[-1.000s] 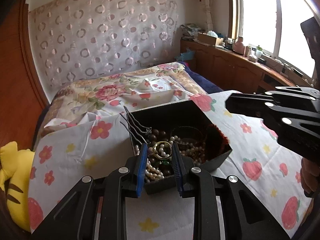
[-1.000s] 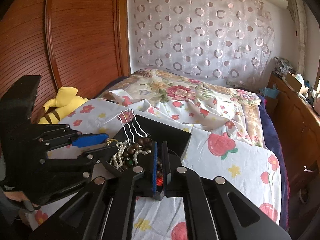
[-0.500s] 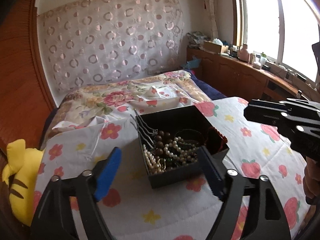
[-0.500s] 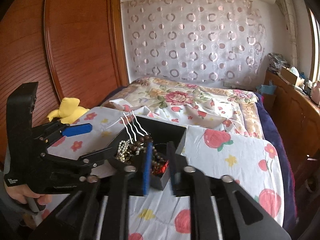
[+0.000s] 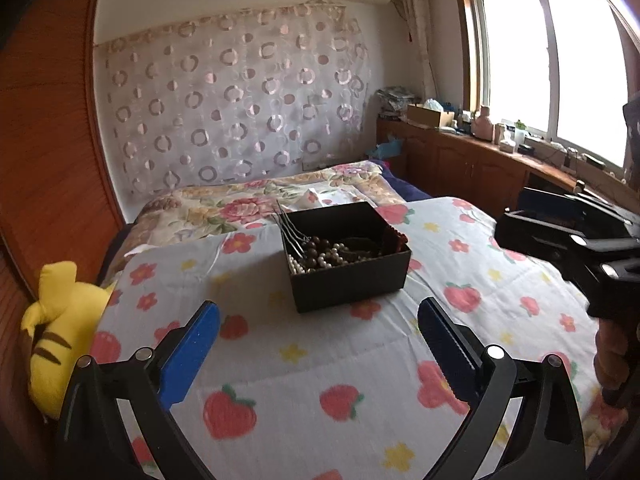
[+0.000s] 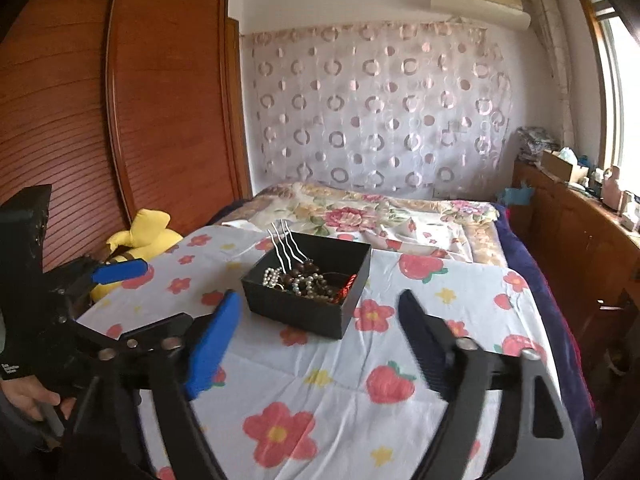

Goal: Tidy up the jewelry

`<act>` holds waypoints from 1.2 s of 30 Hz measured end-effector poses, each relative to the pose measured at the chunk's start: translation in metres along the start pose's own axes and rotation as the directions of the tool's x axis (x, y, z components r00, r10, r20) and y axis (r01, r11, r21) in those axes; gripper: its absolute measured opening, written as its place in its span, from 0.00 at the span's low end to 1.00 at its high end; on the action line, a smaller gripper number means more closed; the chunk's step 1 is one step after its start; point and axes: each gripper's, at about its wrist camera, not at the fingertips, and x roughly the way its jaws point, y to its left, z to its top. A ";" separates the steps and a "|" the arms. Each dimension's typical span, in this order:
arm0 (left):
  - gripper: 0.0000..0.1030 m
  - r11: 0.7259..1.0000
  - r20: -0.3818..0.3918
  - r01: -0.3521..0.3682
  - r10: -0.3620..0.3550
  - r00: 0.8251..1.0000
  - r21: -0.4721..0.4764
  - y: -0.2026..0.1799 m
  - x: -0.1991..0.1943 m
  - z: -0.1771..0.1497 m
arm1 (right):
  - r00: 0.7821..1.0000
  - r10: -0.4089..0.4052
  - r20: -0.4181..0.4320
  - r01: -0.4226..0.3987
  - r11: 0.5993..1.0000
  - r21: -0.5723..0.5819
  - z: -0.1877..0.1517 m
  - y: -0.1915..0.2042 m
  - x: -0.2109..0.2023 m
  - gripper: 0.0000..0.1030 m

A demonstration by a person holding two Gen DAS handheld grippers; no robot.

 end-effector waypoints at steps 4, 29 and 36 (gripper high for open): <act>0.93 1.000 0.017 -0.011 0.011 1.000 -0.026 0.000 -0.019 -0.005 | 0.998 -0.051 0.031 0.050 0.998 0.039 -0.011 0.005 -0.021 0.97; 0.93 0.989 0.041 -0.058 0.064 0.997 -0.135 0.021 -0.055 -0.028 | 0.985 -0.171 0.002 0.170 0.979 0.117 -0.050 0.016 -0.030 0.98; 0.93 0.989 0.048 -0.066 0.073 0.996 -0.130 0.020 -0.059 -0.029 | 0.985 -0.170 0.003 0.169 0.979 0.115 -0.050 0.016 -0.030 0.98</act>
